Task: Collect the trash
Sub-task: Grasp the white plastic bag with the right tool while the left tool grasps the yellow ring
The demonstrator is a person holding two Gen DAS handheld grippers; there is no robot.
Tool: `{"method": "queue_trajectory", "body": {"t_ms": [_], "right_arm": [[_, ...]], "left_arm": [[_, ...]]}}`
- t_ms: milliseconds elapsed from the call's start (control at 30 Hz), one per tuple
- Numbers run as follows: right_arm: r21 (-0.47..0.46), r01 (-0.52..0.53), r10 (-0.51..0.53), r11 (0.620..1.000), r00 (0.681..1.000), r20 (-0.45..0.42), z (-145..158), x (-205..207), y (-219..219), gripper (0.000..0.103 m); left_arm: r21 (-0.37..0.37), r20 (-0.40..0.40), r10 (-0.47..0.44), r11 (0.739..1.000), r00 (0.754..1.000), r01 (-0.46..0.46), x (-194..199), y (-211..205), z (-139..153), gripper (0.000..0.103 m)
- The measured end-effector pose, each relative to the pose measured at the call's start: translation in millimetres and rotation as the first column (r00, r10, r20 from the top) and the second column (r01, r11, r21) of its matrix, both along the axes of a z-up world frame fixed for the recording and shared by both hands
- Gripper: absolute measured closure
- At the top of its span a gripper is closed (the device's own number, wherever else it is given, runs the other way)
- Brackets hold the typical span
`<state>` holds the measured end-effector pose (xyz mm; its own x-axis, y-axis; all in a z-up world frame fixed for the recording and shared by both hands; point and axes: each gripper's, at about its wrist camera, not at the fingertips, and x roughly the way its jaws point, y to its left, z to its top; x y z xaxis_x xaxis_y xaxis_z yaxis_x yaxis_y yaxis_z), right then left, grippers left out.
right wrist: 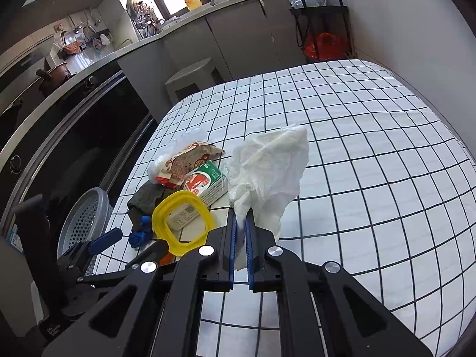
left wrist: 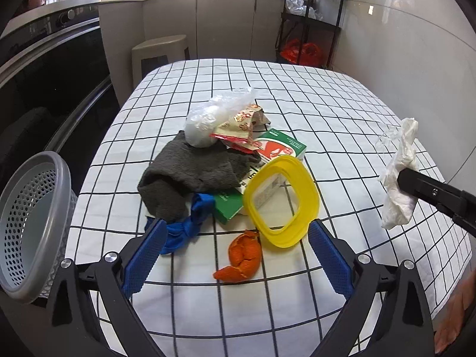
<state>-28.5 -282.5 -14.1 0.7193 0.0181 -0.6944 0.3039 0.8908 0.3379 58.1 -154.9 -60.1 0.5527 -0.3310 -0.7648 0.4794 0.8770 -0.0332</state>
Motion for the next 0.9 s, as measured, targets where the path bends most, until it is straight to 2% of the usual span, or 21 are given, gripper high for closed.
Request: {"method": "queue_trajectory", "body": {"t_ms": [67, 200, 433, 700, 800, 900], "right_arm": [[0.001, 0.012, -0.012, 1.0, 1.0, 0.0, 0.5, -2.0, -6.6, 0.097], [0.028, 0.039, -0.039, 0.999, 0.999, -0.001, -1.4, -7.3, -23.3, 0.097], [0.092, 0.048, -0.05, 0.995, 0.999, 0.016, 0.7, -17.7, -40.1, 0.097], [0.094, 0.036, -0.04, 0.995, 0.999, 0.035, 6.0, -24.3, -40.9, 0.097], [0.096, 0.041, -0.045, 0.994, 0.998, 0.037, 6.1, -25.9, -42.6, 0.097], [0.095, 0.045, -0.048, 0.994, 0.998, 0.037, 5.8, -27.1, -43.3, 0.097]], "left_arm": [[0.026, -0.004, 0.001, 1.0, 1.0, -0.001, -0.7, -10.8, -5.2, 0.009], [0.02, -0.046, 0.02, 1.0, 0.999, -0.019, 1.1, -27.8, -15.9, 0.009], [0.067, -0.029, 0.072, 0.995, 0.997, -0.07, 6.5, -51.3, -26.0, 0.009], [0.112, -0.01, 0.119, 0.987, 0.993, -0.117, 13.5, -59.9, -28.5, 0.009], [0.134, -0.007, 0.128, 0.983, 0.992, -0.126, 13.9, -62.3, -30.2, 0.015], [0.136, -0.003, 0.128, 0.983, 0.992, -0.127, 13.2, -62.3, -29.6, 0.029]]}}
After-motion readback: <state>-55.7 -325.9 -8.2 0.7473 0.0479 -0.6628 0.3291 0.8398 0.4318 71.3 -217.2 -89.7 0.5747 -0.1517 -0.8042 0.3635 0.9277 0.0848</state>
